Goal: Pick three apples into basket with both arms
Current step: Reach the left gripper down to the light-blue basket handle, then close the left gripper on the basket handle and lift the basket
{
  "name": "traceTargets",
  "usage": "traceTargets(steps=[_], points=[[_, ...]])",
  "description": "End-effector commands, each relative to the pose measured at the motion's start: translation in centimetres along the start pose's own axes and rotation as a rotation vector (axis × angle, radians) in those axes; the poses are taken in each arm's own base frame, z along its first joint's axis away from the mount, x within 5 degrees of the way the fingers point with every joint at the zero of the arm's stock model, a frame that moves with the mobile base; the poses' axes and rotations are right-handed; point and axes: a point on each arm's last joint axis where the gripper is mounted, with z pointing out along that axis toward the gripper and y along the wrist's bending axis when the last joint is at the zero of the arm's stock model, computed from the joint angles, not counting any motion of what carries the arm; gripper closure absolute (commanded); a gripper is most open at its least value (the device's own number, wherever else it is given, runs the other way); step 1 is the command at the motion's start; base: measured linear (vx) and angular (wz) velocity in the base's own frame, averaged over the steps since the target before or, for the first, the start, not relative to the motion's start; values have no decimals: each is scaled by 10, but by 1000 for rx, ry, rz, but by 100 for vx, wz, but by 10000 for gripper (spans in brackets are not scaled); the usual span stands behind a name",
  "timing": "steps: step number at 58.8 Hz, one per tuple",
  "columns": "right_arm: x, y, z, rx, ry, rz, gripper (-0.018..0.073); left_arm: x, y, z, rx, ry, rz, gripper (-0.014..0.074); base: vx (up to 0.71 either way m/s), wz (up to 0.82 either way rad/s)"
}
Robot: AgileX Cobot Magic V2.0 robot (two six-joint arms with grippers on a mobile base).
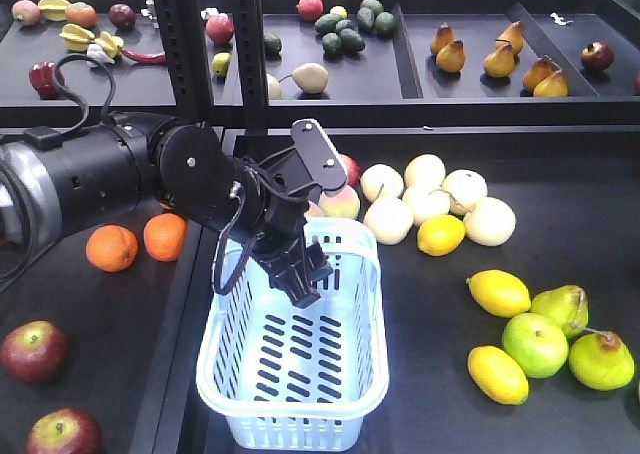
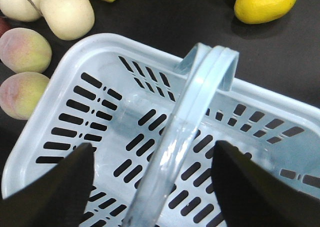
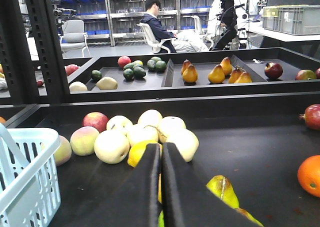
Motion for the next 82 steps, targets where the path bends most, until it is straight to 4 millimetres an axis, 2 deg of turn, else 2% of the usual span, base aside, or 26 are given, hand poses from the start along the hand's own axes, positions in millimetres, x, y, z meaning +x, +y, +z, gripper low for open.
traceTargets(steps=[1, 8, 14, 30, 37, 48, 63, 72, 82], points=[[-4, 0, -1, -2, -74, -12, 567, -18, 4, -24, -65, -113, 4, 132, 0, 0], [-4, 0, -1, -2, -74, -12, 567, -18, 4, -24, -64, -111, 4, 183, 0, 0], [-4, 0, -1, -2, -74, -12, 567, -18, 3, -24, -64, -111, 4, 269, 0, 0], [-4, 0, -1, -2, -74, -12, 567, -16, 2, -25, -46, -91, 7, 602, 0, 0], [-4, 0, -1, -2, -74, -12, 567, -17, 0, -32, -38, -87, 11, 603, 0, 0], [-4, 0, -1, -2, -74, -12, 567, -24, -3, -65, -79, -160, 20, 604, 0, 0], [-4, 0, -1, -2, -74, -12, 567, -29, -17, -134, -106, -292, -31, 603, 0, 0], [-4, 0, -1, -2, -74, -12, 567, -24, -29, -169, -82, -318, -122, 603, 0, 0], [-4, 0, -1, -2, -74, -12, 567, -15, -43, -198, -36, -310, -232, 603, 0, 0]])
